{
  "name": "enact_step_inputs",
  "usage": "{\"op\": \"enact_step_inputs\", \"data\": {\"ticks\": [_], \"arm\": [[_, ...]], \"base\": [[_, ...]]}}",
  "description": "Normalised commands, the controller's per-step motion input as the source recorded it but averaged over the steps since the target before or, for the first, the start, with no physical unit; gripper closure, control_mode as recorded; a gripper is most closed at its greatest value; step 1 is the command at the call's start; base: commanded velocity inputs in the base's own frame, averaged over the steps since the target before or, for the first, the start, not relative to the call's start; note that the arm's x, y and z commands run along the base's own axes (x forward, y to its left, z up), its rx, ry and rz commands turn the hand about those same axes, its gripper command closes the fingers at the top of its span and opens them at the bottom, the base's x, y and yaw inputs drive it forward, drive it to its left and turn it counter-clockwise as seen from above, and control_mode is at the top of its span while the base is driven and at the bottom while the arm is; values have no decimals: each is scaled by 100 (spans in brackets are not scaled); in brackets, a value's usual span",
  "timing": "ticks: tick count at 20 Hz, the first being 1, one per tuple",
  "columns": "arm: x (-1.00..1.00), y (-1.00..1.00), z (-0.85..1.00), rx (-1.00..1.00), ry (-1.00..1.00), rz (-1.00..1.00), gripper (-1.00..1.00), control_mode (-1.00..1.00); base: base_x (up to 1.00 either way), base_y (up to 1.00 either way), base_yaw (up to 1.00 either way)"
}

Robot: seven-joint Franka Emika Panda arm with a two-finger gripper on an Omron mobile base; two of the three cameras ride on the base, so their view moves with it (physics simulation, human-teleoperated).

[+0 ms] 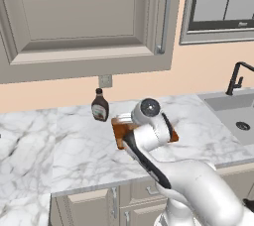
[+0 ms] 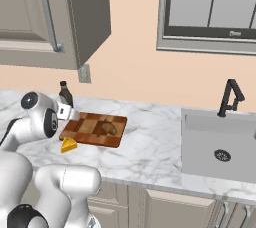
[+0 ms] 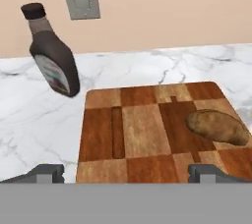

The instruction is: Retrieve the reheated potato from the microwave, then place the potato, cheese, and condiment on the cutting board.

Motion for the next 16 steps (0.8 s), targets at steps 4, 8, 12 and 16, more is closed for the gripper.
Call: {"op": "enact_step_inputs", "data": {"ticks": [4, 8, 12, 16], "arm": [[-19, 49, 19, 7, -22, -18, -100, -100], [-20, 47, 20, 1, -27, 0, -100, -100], [-9, 47, 22, 1, -22, 1, -100, -100], [1, 43, 30, 6, -8, -3, -100, -100]], "base": [[0, 0, 0], [0, 0, 0], [0, 0, 0], [0, 0, 0]]}}
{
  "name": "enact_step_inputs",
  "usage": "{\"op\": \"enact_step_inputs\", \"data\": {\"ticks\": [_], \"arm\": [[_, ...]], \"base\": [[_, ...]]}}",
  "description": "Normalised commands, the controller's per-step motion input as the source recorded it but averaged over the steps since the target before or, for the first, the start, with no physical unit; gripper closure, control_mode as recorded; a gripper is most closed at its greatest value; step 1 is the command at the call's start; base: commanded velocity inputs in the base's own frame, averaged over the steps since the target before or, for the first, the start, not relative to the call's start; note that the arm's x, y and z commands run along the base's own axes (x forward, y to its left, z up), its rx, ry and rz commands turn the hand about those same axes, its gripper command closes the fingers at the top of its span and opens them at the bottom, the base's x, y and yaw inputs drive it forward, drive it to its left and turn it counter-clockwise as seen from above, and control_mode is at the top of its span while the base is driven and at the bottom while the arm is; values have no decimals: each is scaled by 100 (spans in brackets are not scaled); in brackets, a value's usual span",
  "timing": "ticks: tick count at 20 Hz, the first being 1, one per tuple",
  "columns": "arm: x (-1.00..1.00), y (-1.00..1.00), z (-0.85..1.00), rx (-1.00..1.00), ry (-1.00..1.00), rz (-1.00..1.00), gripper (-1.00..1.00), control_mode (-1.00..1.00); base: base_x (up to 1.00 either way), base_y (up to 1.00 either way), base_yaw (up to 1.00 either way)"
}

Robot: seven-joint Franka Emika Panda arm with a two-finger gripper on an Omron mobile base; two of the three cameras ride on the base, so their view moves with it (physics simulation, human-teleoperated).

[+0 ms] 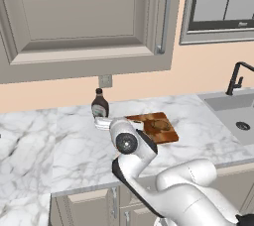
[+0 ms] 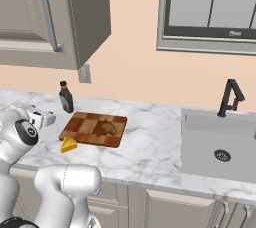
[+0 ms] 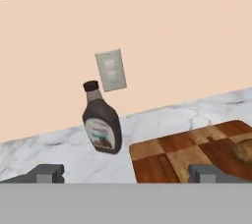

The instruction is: Retrieve the reheated potato from the microwave, then place the potato, cheese, and condiment on the cutting board.

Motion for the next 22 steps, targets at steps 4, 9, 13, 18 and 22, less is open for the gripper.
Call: {"op": "enact_step_inputs", "data": {"ticks": [4, 9, 13, 18, 22], "arm": [[18, 45, 19, 8, -2, -11, -100, -100], [13, 46, 21, 9, -6, -12, -100, -100], [10, 33, 9, 1, -14, -21, -100, -100], [22, 10, 10, 0, -6, -27, -100, -100], [32, 1, 12, 5, 2, -21, -100, -100]], "base": [[0, 0, 0], [0, 0, 0], [0, 0, 0], [0, 0, 0], [0, 0, 0]]}}
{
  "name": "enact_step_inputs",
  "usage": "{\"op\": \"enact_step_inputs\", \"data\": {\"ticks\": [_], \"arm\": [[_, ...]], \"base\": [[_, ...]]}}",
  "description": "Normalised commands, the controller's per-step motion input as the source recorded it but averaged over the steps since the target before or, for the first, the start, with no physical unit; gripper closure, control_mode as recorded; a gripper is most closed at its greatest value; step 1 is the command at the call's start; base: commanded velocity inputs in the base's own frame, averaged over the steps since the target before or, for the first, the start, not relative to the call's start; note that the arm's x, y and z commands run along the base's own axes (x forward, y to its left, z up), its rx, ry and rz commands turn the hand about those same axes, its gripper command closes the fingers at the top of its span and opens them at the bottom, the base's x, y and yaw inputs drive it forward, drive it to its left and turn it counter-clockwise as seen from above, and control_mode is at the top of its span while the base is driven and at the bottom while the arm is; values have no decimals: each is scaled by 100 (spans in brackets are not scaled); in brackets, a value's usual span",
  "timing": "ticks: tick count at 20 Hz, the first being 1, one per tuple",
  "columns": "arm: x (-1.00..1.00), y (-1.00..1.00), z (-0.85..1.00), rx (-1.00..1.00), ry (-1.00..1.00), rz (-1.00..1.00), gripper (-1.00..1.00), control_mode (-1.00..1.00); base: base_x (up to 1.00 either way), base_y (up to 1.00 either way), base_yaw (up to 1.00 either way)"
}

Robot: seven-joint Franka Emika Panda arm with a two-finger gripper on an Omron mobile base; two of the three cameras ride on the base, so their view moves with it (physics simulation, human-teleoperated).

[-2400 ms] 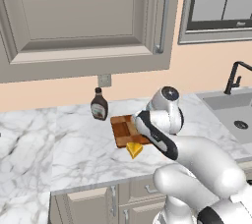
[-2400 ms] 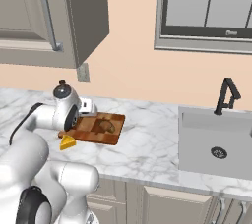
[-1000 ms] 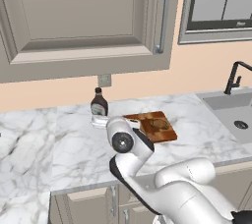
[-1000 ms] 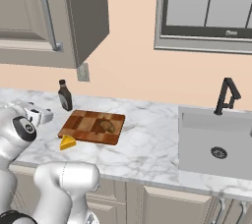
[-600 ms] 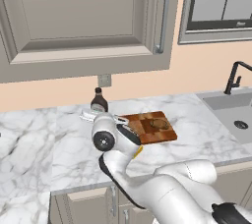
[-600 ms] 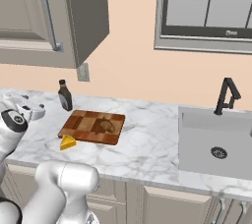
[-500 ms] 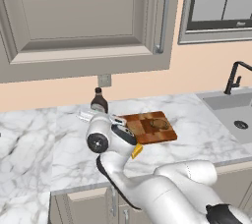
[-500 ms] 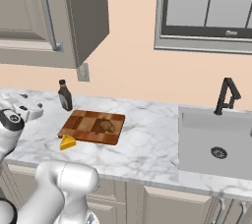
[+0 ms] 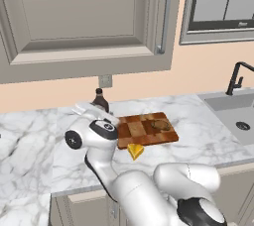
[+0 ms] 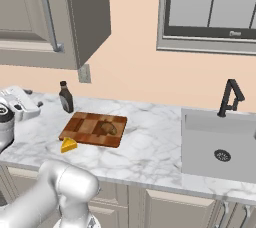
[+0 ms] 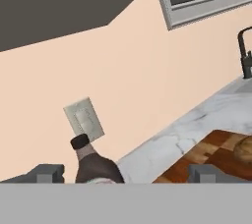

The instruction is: Retrieve the reheated potato from the microwave, then place the potato, cheese, and condiment on the cutting board.

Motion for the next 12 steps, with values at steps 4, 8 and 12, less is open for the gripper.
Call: {"op": "enact_step_inputs", "data": {"ticks": [4, 8, 12], "arm": [[28, 5, 6, 12, 2, -4, -100, -100], [24, 3, 0, 9, 0, 0, -100, -100], [32, -6, -4, 4, 2, 0, -100, -100]], "base": [[0, 0, 0], [0, 0, 0], [0, 0, 0]]}}
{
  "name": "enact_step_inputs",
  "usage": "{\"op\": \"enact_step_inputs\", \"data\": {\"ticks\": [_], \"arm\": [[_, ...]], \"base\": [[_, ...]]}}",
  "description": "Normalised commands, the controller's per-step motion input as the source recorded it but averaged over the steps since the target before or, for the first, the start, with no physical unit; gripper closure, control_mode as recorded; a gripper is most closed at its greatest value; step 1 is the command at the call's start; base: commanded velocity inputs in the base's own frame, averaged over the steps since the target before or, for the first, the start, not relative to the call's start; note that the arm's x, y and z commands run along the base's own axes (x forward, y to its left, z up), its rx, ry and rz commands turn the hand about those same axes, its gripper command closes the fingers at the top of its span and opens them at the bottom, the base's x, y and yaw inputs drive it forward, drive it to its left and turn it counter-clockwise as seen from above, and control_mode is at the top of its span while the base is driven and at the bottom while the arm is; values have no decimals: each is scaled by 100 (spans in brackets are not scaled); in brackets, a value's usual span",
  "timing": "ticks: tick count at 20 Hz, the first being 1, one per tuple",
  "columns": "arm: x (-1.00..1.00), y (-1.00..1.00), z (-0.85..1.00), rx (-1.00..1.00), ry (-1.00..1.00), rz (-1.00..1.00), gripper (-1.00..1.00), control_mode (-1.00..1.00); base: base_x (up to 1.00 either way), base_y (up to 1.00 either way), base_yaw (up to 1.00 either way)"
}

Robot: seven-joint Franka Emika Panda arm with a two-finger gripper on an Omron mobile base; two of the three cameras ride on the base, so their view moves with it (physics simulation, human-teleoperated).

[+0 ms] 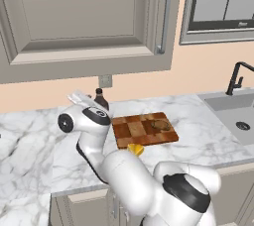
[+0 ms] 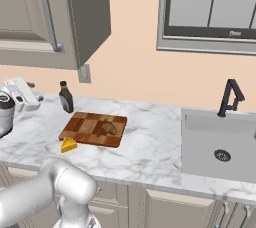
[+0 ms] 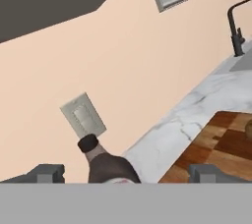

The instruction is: Retrieve the reheated potato from the microwave, then place the potato, cheese, and condiment on the cutting board.

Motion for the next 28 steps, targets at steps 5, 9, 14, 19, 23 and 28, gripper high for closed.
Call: {"op": "enact_step_inputs", "data": {"ticks": [5, 9, 14, 19, 23, 28], "arm": [[42, -9, -14, 0, 5, 1, -100, -100], [40, -1, -19, 0, 2, 3, -100, -100], [26, -2, -15, 0, 1, 3, -100, -100], [28, -8, -23, 0, 7, 0, -100, -100], [28, -11, -15, -1, 3, 0, -100, -100], [21, -2, -12, -4, 0, 4, -100, -100]], "base": [[0, 0, 0], [0, 0, 0], [0, 0, 0], [0, 0, 0], [0, 0, 0], [0, 0, 0]]}}
